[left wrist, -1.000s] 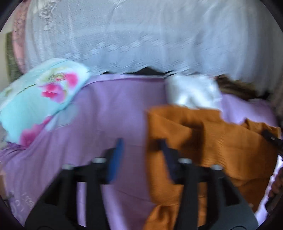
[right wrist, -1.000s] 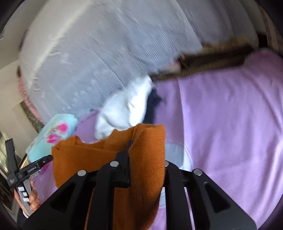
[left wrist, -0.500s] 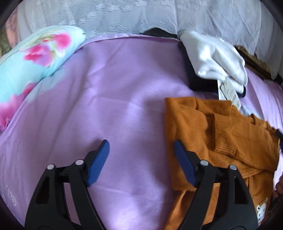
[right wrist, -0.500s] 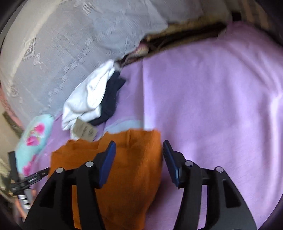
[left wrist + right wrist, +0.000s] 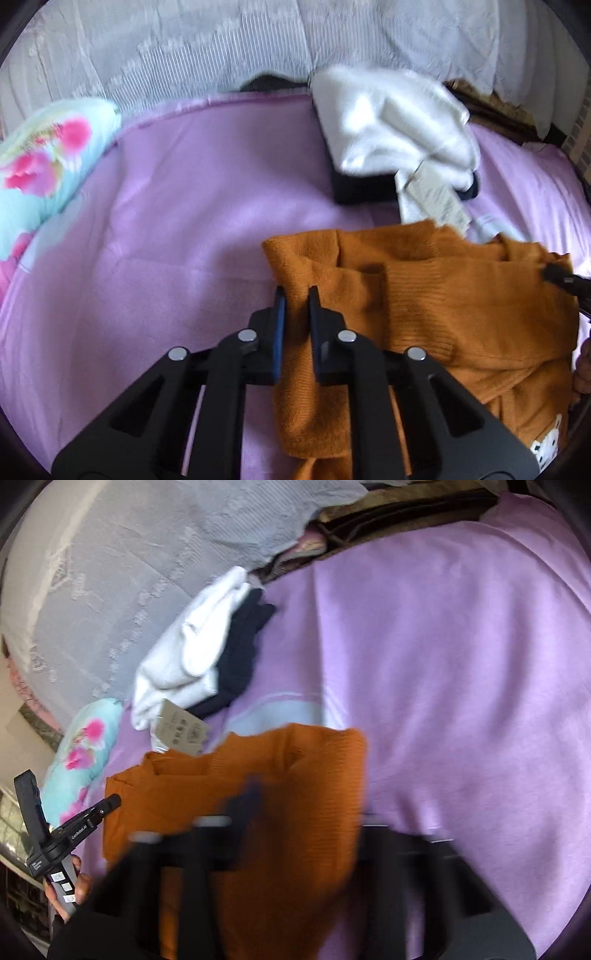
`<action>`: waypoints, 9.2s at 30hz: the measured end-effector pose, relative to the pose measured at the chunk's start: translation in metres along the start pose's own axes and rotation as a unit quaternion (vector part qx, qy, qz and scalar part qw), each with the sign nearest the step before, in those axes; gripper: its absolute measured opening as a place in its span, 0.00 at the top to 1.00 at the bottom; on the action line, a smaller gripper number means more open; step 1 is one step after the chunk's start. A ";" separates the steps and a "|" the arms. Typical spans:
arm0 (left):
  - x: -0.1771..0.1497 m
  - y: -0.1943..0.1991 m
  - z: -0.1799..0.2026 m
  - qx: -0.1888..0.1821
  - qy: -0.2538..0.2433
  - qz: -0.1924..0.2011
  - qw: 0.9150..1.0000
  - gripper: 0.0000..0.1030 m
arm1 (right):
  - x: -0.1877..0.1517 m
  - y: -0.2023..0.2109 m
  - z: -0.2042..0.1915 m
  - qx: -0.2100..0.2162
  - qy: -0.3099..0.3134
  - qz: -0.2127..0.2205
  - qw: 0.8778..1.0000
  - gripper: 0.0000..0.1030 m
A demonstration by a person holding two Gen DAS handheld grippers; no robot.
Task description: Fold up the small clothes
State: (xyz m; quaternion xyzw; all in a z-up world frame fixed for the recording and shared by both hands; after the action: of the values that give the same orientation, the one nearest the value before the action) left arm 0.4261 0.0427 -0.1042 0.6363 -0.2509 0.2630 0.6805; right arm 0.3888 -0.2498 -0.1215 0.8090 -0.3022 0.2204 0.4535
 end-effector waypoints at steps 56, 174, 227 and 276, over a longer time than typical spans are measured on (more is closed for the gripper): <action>-0.033 -0.011 -0.067 0.091 0.120 -0.064 0.987 0.44 | -0.047 0.052 -0.145 0.006 0.242 0.032 0.970 0.34; -0.016 0.066 -0.272 0.122 0.214 0.023 0.969 0.83 | -0.025 -0.059 -0.101 -0.053 0.160 -0.082 0.982 0.44; -0.212 0.158 -0.034 -0.184 0.046 -0.159 0.969 0.25 | -0.181 0.173 -0.068 0.020 0.101 -0.074 0.992 0.53; -0.053 0.019 0.021 -0.009 0.036 -0.095 0.995 0.06 | -0.017 -0.013 -0.080 0.075 0.018 -0.074 0.994 0.64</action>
State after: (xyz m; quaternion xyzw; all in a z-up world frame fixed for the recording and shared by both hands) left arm 0.3743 0.0211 -0.1245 0.6412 -0.1669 0.2181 0.7166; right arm 0.3789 -0.1705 -0.1005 0.8565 -0.2163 0.2231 0.4122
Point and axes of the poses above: each gripper's, at about its wrist camera, not at the fingertips, and y roughly against the way its jaws point, z to its right, x to its top, the point moved 8 cm from there along -y, roughly the way its jaws point, and after that the axes turned 5 degrees about y, right-handed, at the moved point
